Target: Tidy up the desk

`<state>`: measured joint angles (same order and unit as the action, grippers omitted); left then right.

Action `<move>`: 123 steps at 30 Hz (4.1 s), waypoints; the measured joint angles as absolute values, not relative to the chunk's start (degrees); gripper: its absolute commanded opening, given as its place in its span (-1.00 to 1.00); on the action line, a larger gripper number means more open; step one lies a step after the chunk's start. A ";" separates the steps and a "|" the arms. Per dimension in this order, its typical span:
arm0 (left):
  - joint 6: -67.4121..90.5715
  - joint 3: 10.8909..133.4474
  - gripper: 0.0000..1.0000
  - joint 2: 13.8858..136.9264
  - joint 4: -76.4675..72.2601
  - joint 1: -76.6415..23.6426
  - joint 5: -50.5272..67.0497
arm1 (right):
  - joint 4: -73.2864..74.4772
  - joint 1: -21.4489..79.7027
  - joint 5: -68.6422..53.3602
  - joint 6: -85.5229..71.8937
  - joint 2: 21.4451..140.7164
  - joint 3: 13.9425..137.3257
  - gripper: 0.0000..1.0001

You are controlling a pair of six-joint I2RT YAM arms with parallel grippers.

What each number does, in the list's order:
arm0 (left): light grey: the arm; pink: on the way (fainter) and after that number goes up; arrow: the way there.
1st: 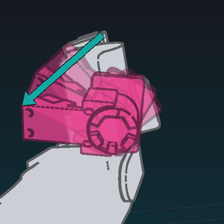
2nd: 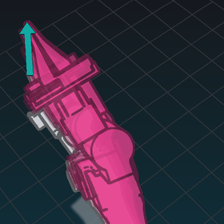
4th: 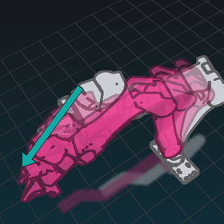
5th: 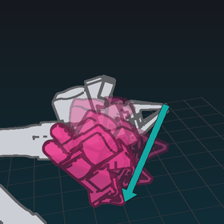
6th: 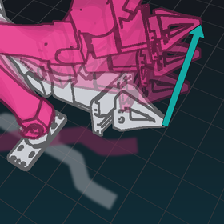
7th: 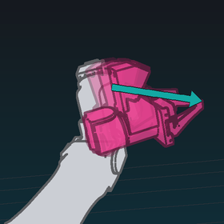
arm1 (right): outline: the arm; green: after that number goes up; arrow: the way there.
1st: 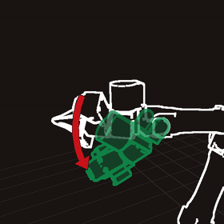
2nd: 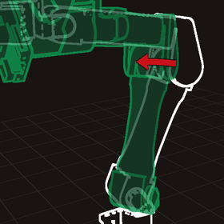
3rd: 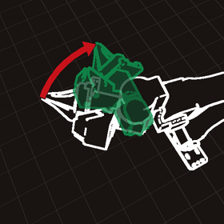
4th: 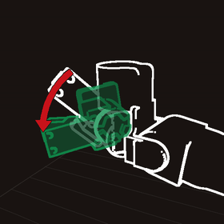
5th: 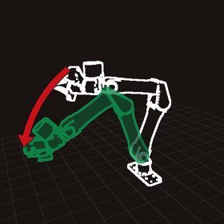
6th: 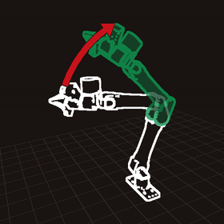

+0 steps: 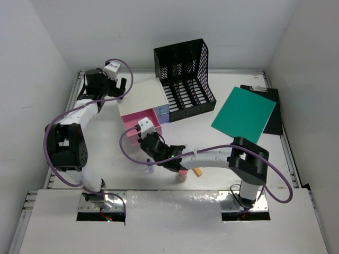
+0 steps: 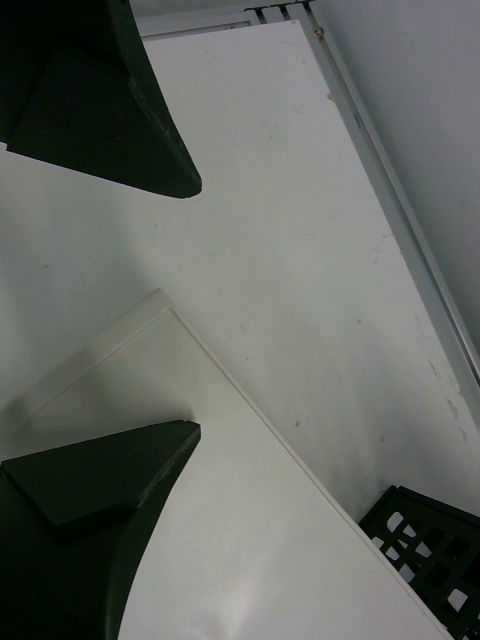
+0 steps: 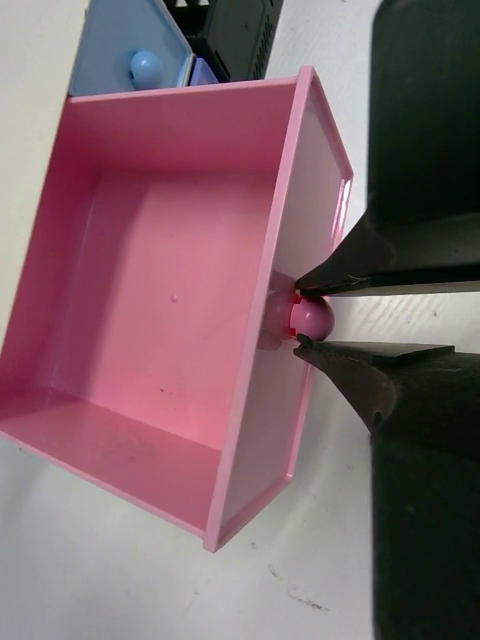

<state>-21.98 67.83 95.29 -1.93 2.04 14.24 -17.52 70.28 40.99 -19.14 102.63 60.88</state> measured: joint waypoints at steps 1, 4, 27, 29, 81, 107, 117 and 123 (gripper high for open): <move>-21.98 67.96 0.85 95.44 -1.96 2.04 14.20 | -17.26 70.28 40.77 -19.38 102.59 60.86 -1.00; -21.96 68.27 0.85 95.74 -2.02 2.04 14.20 | -16.80 70.28 39.81 -19.97 102.28 60.29 -0.55; -22.72 70.72 0.91 95.07 5.76 2.04 18.87 | 26.92 70.39 24.12 -20.18 69.36 56.55 0.98; -23.07 70.89 0.92 94.26 8.34 2.04 20.58 | 30.68 70.39 22.94 -20.53 71.22 55.13 0.98; -50.59 68.53 0.99 63.13 39.31 -23.05 47.51 | 21.37 61.23 13.65 -11.90 74.08 74.81 -1.00; -51.31 63.88 -1.00 64.77 30.85 -24.36 31.18 | 16.05 51.88 5.87 -15.51 77.23 73.80 0.98; -67.70 60.84 -1.00 71.53 30.02 -23.90 14.68 | 16.95 53.01 10.41 -14.92 64.01 65.04 0.98; -78.30 60.93 -1.00 73.38 31.99 -23.90 9.56 | 17.19 53.01 13.52 -14.55 60.31 64.42 0.98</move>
